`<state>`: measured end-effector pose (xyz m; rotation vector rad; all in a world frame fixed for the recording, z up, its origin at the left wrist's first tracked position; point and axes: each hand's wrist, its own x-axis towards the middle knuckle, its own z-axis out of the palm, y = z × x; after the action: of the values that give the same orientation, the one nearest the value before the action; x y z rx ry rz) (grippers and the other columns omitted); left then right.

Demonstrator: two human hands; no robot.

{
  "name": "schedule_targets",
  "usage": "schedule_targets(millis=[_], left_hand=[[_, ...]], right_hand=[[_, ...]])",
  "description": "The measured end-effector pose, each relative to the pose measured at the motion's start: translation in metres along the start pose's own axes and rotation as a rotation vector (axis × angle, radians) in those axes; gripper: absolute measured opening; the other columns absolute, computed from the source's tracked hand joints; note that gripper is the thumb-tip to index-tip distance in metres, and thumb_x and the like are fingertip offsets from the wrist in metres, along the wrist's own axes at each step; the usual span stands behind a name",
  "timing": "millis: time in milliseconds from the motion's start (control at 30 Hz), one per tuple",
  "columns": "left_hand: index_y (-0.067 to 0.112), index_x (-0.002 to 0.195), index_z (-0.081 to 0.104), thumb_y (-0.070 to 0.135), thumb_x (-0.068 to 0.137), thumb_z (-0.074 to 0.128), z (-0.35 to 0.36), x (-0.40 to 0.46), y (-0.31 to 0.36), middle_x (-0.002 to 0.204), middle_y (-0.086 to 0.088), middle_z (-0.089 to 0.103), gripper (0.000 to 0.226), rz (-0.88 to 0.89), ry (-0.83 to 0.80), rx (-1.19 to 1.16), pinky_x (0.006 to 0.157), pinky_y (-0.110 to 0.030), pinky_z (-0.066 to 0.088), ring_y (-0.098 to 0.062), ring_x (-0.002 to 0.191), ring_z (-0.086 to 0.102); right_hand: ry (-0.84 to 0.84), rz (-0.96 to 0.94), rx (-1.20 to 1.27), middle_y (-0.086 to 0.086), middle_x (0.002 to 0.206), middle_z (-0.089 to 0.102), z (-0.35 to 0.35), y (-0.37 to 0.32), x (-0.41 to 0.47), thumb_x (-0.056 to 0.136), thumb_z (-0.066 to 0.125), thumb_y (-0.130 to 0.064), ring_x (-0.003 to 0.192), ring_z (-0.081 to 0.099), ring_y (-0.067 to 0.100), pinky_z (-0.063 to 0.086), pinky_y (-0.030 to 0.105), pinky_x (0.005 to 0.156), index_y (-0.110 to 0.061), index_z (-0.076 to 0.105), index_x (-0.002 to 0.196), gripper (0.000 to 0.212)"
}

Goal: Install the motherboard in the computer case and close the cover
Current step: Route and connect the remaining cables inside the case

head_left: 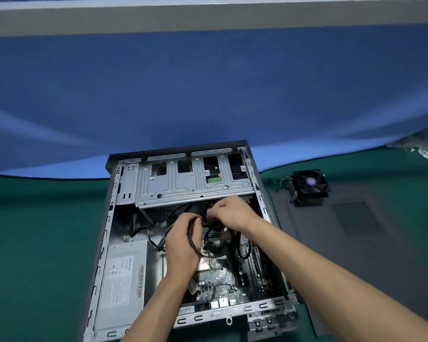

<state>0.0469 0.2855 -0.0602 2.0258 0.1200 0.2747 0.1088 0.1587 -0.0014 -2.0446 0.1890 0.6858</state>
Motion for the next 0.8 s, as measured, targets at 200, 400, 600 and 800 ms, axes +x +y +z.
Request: schedule_targets(millis=[200, 400, 600, 800], left_hand=[[0.009, 0.080, 0.064, -0.014, 0.084, 0.044, 0.013, 0.019, -0.033, 0.063, -0.007, 0.064, 0.031, -0.518, -0.119, -0.077, 0.047, -0.051, 0.054, -0.027, 0.049, 0.062], [0.004, 0.092, 0.070, -0.008, 0.085, 0.056, 0.031, 0.036, -0.053, 0.079, -0.007, 0.071, 0.020, -0.401, -0.128, 0.108, 0.061, -0.029, 0.057, -0.018, 0.068, 0.068], [0.004, 0.089, 0.072, -0.004, 0.086, 0.061, 0.039, 0.040, -0.059, 0.076, -0.009, 0.071, 0.014, -0.475, -0.075, 0.025, 0.065, -0.042, 0.057, -0.023, 0.065, 0.066], [0.005, 0.099, 0.074, 0.009, 0.087, 0.065, 0.039, 0.042, -0.051, 0.081, 0.001, 0.070, 0.015, -0.188, -0.133, 0.231, 0.073, -0.028, 0.049, -0.015, 0.074, 0.061]], right_hand=[[0.556, -0.411, -0.761, -0.005, 0.073, 0.057, -0.032, 0.010, -0.018, 0.100, 0.037, -0.042, 0.073, 0.056, 0.021, 0.030, 0.029, 0.055, -0.021, 0.051, 0.079, 0.034], [0.586, -0.326, -0.757, -0.003, 0.102, 0.055, -0.045, 0.052, -0.020, 0.100, 0.037, -0.034, 0.100, 0.042, 0.017, 0.039, 0.030, 0.065, -0.017, 0.051, 0.102, 0.021], [0.643, -0.190, -0.662, 0.002, 0.108, 0.043, -0.027, 0.068, -0.012, 0.097, 0.042, -0.033, 0.095, 0.043, 0.018, 0.033, 0.026, 0.063, -0.014, 0.044, 0.114, 0.025], [0.669, -0.183, -0.661, 0.002, 0.105, 0.044, -0.029, 0.067, -0.011, 0.097, 0.041, -0.033, 0.087, 0.037, 0.016, 0.032, 0.027, 0.059, -0.014, 0.043, 0.111, 0.024]])
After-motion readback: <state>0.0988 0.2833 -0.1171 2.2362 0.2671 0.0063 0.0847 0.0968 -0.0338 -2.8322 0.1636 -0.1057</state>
